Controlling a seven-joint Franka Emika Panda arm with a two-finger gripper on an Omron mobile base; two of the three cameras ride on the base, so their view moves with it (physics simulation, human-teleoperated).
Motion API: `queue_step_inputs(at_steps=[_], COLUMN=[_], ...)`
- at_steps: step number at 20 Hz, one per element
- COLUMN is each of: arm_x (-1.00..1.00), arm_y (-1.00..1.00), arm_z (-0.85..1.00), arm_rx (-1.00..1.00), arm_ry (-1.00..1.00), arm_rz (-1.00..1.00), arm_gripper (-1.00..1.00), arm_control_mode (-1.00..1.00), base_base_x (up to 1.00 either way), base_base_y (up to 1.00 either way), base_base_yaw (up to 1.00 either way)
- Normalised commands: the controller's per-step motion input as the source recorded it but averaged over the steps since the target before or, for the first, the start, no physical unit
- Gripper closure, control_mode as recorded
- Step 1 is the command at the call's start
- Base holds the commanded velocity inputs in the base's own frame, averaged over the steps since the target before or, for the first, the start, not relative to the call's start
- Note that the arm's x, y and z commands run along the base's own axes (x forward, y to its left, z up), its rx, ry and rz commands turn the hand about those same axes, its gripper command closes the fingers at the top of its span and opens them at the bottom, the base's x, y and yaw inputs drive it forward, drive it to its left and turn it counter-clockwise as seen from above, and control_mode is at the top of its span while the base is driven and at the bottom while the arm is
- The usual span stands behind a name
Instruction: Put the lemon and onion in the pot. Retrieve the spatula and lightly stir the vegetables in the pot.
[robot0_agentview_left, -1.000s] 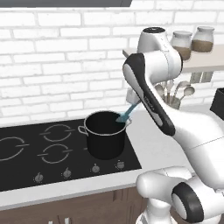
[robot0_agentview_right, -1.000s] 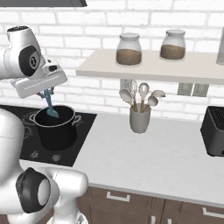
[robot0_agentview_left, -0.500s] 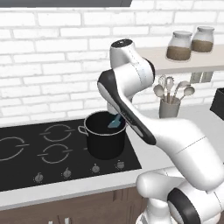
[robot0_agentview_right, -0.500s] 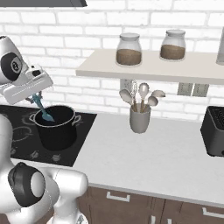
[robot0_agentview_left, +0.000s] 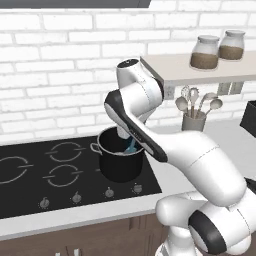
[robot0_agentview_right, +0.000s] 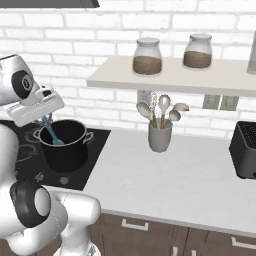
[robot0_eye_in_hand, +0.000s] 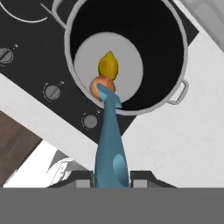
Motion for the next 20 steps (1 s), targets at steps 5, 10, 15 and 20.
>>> queue_step_inputs(at_steps=[5, 10, 15, 20], arm_x=[0.23, 0.26, 0.36, 0.21], arm_y=[0.16, 0.20, 0.16, 0.02], arm_z=[-0.35, -0.32, -0.38, -0.36], arm_rx=[0.00, 0.00, -0.01, 0.00], arm_ry=[0.18, 0.07, 0.00, 0.00], arm_rz=[0.00, 0.00, 0.00, 0.00], arm_gripper=[1.00, 1.00, 1.00, 1.00], arm_control_mode=[-1.00, -1.00, -1.00, -1.00], base_base_x=[0.00, 0.00, 0.00, 0.00], base_base_y=[0.00, 0.00, 0.00, 0.00], base_base_yaw=[0.00, 0.00, 0.00, 0.00])
